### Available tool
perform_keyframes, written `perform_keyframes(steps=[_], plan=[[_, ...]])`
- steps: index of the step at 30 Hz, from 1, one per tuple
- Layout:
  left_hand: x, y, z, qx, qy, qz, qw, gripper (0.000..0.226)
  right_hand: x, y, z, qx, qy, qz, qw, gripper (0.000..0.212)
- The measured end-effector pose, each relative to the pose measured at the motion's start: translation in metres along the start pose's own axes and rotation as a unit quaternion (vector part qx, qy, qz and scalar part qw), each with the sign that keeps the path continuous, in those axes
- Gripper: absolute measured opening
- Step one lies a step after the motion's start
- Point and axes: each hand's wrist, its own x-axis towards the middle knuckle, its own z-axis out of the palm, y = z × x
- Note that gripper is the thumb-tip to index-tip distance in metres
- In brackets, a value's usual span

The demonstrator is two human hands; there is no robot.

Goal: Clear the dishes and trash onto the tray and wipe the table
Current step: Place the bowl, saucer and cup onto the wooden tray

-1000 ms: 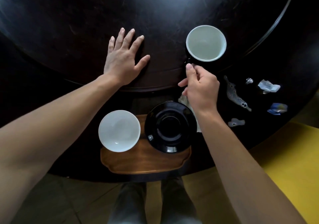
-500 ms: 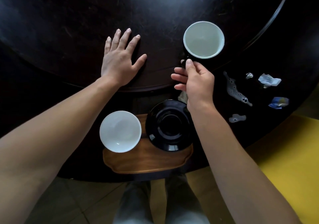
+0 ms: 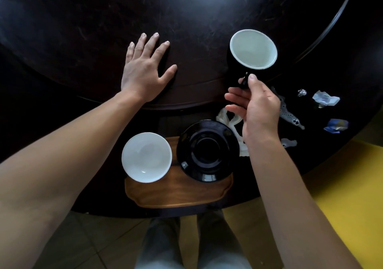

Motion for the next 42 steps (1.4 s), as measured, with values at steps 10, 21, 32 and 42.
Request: perform_keyframes(steps=[10,21,32,42], plan=[[-0.001,-0.013,-0.003,0.006,-0.008,0.007,1.0,0.07,-0.008,-0.016,-0.023,-0.092,-0.073,-0.046,0.992,0.031],[-0.002,-0.024,-0.005,0.017,-0.021,0.011,1.0,0.07,-0.085,0.027,-0.057,-0.117,-0.196,0.044,0.973,0.027],[-0.002,-0.023,-0.007,0.012,-0.021,0.01,1.0,0.07,-0.1,0.059,-0.07,-0.182,-0.24,0.074,0.951,0.025],[-0.003,-0.021,-0.008,0.008,-0.021,0.01,1.0,0.07,-0.098,0.079,-0.083,-0.232,-0.261,0.071,0.934,0.028]])
